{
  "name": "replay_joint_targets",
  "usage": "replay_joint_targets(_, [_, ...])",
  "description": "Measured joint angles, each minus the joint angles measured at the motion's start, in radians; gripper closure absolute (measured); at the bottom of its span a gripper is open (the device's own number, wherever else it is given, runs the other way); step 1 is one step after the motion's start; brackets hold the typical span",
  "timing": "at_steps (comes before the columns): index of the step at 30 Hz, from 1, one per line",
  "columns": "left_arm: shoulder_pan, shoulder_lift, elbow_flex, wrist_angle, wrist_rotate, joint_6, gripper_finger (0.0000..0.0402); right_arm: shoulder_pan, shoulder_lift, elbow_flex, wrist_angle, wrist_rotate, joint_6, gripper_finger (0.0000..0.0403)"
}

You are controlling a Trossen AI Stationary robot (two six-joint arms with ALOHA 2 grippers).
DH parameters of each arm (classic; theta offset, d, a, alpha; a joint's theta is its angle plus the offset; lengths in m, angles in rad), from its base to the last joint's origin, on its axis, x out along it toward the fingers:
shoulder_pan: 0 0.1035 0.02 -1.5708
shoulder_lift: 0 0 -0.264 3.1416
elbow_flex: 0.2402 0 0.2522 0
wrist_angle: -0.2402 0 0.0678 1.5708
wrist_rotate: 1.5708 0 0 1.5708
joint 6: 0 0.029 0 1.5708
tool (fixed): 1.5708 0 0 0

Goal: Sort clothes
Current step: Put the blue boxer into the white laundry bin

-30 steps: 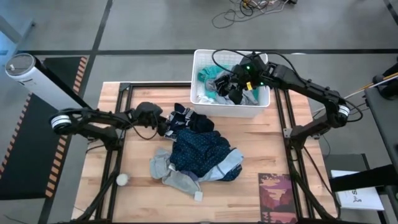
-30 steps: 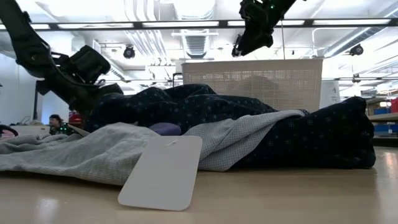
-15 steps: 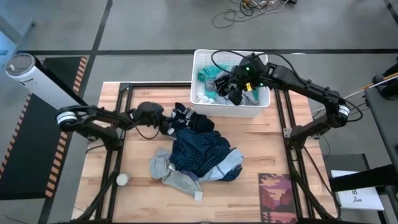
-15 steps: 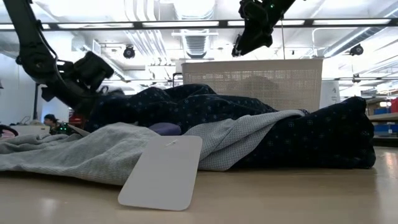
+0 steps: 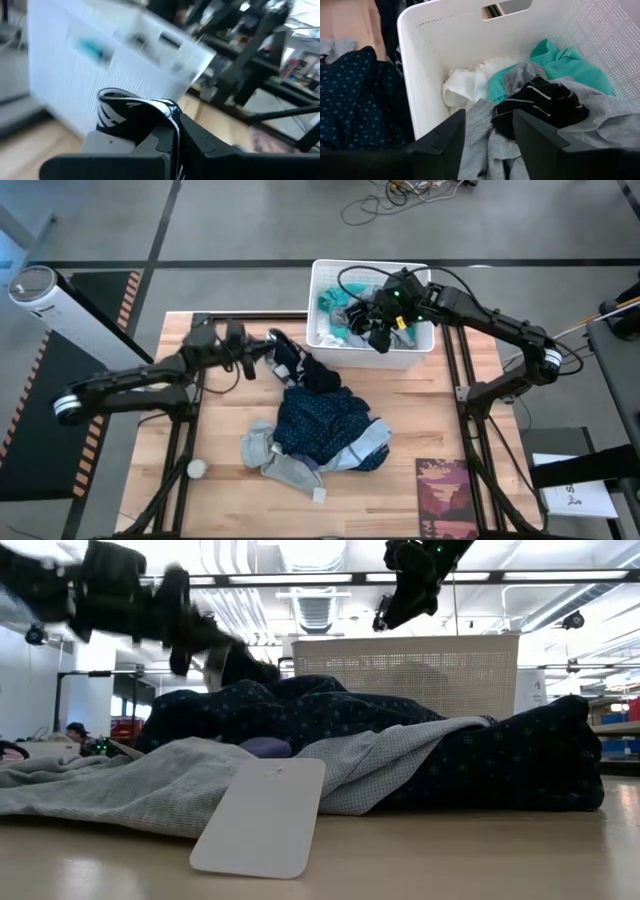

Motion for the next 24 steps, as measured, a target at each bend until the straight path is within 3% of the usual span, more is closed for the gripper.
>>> replay_joint_targets(6, [0.000,-0.053,0.286,-0.295,0.000,0.171,0.0401,0.000,0.000,0.000,0.037,0.000,0.001,0.0301])
replay_joint_targets(10, [0.000,-0.008,0.475,-0.367,0.000,0.247,0.0401,0.000,0.001,0.000,0.050,0.000,0.003,0.0326])
replay_joint_targets(24, [0.000,0.379,1.078,-0.496,0.139,0.369,0.0402,0.003,-0.060,0.000,0.061,0.013,-0.007,0.0353])
